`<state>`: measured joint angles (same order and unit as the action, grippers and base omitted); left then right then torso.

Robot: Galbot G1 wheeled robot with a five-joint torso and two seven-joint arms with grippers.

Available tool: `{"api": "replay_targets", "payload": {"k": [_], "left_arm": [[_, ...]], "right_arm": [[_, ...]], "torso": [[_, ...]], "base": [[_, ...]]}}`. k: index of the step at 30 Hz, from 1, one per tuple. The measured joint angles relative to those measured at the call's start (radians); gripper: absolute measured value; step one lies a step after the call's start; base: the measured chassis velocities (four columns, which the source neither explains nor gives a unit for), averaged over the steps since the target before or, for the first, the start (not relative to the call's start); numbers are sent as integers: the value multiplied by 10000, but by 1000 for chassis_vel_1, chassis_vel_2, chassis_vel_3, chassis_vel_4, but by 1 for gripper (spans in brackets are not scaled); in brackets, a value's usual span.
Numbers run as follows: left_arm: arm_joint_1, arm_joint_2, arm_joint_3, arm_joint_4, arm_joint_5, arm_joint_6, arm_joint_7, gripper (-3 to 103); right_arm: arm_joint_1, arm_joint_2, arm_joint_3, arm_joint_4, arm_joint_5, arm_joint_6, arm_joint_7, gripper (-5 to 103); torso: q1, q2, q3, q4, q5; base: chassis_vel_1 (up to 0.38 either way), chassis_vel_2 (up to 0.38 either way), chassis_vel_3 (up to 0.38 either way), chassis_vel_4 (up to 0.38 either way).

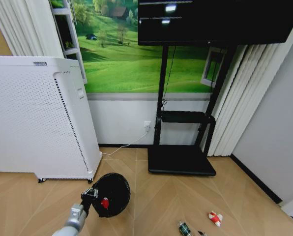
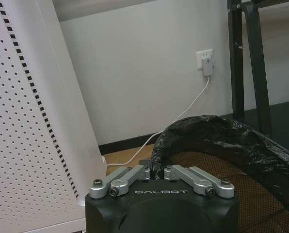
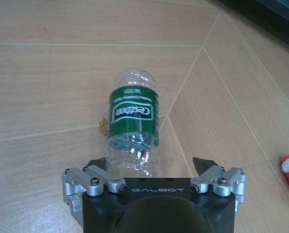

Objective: Pick up the trash bin and place the garbage on the floor into it.

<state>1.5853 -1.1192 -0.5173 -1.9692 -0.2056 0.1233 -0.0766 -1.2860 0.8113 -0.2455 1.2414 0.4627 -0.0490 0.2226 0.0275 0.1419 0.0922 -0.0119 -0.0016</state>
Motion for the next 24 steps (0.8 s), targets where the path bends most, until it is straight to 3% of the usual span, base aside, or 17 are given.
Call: {"api": "replay_targets", "payload": {"k": [5,8,9,10,16,17,18,24], "left_arm": [[-16,12,-1,44,1,-25,-1,6],[-16,12,-1,44,1,-25,-1,6],[-27,14,-3,55,1,-29,-2,6],[-36,14,-3,63,1,-30,-2,6],[-84,-10,56,99,4,-31,-2,6],[-93,-29,88,120,25,-49,-1,6],[-93,-65,129,149,73,-75,1,6],[-176,-188,311,197,155,-113,12,6]], "right_arm": [[76,32,-23,-99,-47,103,-148,84],[77,32,-23,-99,-48,104,-150,84],[83,35,-27,-105,-50,117,-170,73],[83,37,-33,-106,-50,123,-178,70],[70,25,-40,-107,-64,162,-196,57],[68,8,0,-118,-102,174,-187,47],[15,-26,54,-125,-168,215,-172,42],[-484,-341,479,458,-163,195,-128,33]], "torso": [[-1,1,0,1,9],[-1,1,0,1,9],[-1,1,0,2,11],[-1,1,0,1,10],[0,1,0,5,18],[0,0,0,10,25],[1,-2,1,10,24],[2,-5,3,-1,29]], "base": [[0,0,0,0],[0,0,0,0],[0,0,0,0],[0,0,0,0],[0,0,0,0],[0,0,0,0],[0,0,0,0],[0,0,0,0]]}}
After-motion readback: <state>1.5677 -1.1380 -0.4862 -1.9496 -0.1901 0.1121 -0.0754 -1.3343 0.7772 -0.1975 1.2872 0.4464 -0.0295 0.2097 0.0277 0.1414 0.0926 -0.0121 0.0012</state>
